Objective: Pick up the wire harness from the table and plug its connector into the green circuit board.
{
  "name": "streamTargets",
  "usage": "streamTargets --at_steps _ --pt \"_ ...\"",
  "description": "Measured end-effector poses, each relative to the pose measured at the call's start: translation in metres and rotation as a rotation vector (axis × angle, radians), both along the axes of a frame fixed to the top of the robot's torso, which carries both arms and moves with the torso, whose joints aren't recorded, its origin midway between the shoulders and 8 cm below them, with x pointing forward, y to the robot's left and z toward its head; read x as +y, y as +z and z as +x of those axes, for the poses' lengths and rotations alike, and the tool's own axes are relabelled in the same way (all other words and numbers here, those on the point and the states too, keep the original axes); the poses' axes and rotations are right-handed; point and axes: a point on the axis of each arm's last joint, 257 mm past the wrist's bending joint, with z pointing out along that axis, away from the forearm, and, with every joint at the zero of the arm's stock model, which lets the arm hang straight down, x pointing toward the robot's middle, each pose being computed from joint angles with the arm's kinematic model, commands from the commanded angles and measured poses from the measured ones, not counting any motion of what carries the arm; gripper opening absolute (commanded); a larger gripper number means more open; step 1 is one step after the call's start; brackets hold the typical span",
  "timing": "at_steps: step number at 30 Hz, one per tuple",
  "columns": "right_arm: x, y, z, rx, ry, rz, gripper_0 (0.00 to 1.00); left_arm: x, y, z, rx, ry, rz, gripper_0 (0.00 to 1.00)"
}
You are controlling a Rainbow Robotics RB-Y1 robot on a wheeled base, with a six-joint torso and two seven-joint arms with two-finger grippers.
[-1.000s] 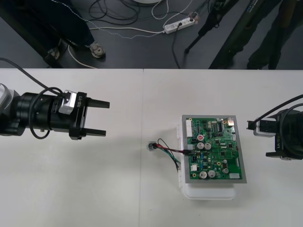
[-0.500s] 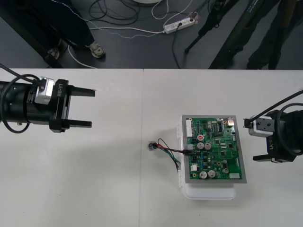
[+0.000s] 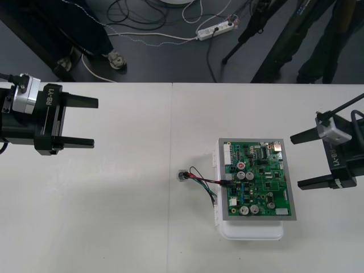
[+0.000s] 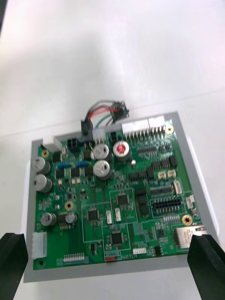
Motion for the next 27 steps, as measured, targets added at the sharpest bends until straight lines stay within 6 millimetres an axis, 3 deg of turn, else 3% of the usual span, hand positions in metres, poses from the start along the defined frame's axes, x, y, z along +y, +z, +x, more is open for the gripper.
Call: streamTargets --at_steps 5,15,27 --pt "0.001 0.028 -0.004 -0.019 0.016 0.067 1.00 0.000 0.003 -0.004 -0.018 -0.003 0.005 0.77" --pt "-0.008 0.064 -0.001 -0.106 0.027 0.117 1.00 -0.004 0.003 -0.013 -0.032 -0.019 0.016 0.77" --pt "-0.019 0.072 0.001 -0.138 0.030 0.083 1.00 -0.004 -0.010 -0.024 0.021 -0.007 0.040 0.77"
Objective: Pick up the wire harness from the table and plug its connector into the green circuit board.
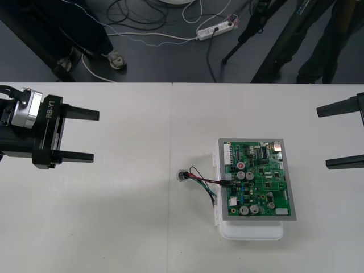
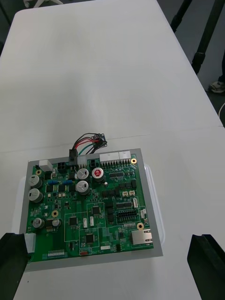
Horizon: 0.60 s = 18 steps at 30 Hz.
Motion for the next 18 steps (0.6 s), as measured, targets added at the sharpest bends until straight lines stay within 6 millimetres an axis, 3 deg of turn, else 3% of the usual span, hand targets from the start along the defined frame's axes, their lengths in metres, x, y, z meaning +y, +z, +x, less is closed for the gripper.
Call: streamTargets --at_steps 18 --pt "-0.003 -0.011 -0.008 -0.023 0.033 -0.029 1.00 0.009 -0.013 0.002 0.022 0.035 0.026 0.77"
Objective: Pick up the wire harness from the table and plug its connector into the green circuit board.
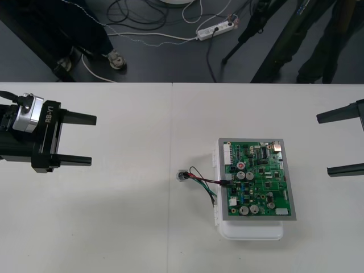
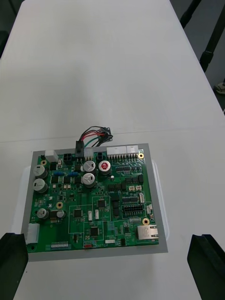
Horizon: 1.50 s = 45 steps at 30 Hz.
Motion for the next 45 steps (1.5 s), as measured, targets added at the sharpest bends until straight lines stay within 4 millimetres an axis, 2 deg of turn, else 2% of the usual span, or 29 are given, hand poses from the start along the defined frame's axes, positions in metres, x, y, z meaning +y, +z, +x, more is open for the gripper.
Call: streamTargets --at_steps 17,45 --pt "0.002 -0.008 -0.006 -0.021 0.032 0.005 1.00 0.002 -0.002 0.002 -0.003 0.009 0.012 0.77" --pt "0.000 -0.012 -0.004 -0.021 0.021 -0.003 1.00 0.002 -0.002 0.002 -0.003 0.010 0.014 0.77"
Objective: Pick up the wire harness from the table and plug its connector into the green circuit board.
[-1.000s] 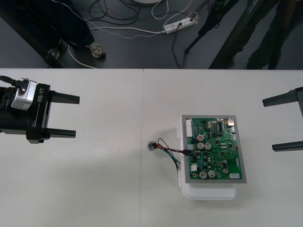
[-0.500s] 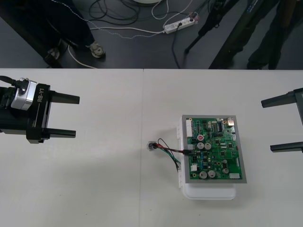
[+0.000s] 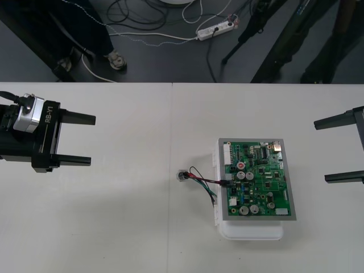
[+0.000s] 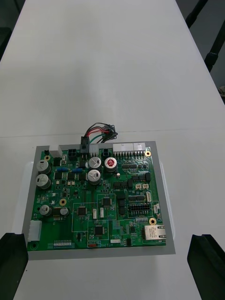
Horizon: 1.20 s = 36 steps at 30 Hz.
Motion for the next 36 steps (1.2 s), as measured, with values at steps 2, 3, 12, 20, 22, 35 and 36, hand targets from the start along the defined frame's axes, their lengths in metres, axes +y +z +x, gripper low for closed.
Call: streamTargets --at_steps 2,3,12,20,22,35,36 --pt "0.0000 0.0000 0.0000 0.000 0.000 0.000 1.00 0.0000 0.0000 0.0000 0.000 0.000 0.000 0.77" --pt "0.0000 0.0000 0.0000 0.000 0.000 0.000 1.00 0.0000 0.0000 0.0000 0.000 0.000 0.000 0.77" --pt "0.0000 0.0000 0.0000 0.000 0.000 0.000 1.00 0.0000 -0.0001 0.0000 0.000 0.000 0.000 0.77" --pt "0.0000 0.0000 0.0000 0.000 0.000 0.000 1.00 0.0000 -0.0001 0.0000 0.000 0.000 0.000 0.77" --pt "0.0000 0.0000 0.0000 0.000 0.000 0.000 1.00 0.0000 -0.0001 0.0000 0.000 0.000 0.000 0.77" --pt "0.0000 0.0000 0.0000 0.000 0.000 0.000 1.00 0.0000 -0.0001 0.0000 0.000 0.000 0.000 0.77" --pt "0.0000 0.0000 0.0000 0.000 0.000 0.000 1.00 0.0000 -0.0001 0.0000 0.000 0.000 0.000 0.78"
